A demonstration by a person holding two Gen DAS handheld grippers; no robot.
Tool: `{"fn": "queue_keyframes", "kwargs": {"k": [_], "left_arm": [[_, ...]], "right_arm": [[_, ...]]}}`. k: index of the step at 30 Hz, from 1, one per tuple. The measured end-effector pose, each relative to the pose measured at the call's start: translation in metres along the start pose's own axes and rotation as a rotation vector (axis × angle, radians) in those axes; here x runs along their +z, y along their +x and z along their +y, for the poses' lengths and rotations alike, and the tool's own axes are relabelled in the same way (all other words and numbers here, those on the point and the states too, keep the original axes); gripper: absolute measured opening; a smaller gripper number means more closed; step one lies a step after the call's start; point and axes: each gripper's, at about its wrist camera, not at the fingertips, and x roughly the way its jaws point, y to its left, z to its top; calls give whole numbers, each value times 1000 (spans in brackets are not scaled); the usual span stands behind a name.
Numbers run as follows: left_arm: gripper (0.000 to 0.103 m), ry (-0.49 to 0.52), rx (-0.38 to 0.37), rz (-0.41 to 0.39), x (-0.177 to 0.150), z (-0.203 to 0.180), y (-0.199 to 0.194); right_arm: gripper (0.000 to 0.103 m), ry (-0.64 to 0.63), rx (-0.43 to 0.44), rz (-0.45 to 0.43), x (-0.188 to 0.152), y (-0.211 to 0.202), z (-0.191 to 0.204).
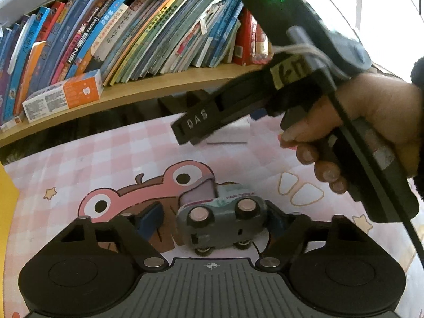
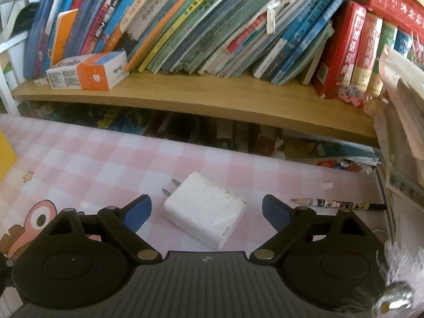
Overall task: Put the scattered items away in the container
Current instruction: 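Close the left gripper on the grey toy car while the right gripper closes on the white charger, then lift and carry the toy car and charger with both tools over the yellow box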
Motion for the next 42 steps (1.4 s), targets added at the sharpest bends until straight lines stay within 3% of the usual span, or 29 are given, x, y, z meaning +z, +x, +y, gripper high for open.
{"fn": "queue_keyframes", "kwargs": {"k": [2, 5, 16, 42], "left_arm": [[66, -1, -5, -6, 0, 1, -1], [66, -5, -21, -7, 1, 4, -2], [66, -2, -29, -8, 2, 15, -25], [66, -62, 26, 0, -38, 51, -159]], "right_arm": [[77, 5, 2, 5, -1, 1, -1], [63, 7, 9, 1, -2, 0, -2], [63, 30, 15, 36, -13, -22, 4], [63, -2, 79, 43, -70, -158, 67]]}}
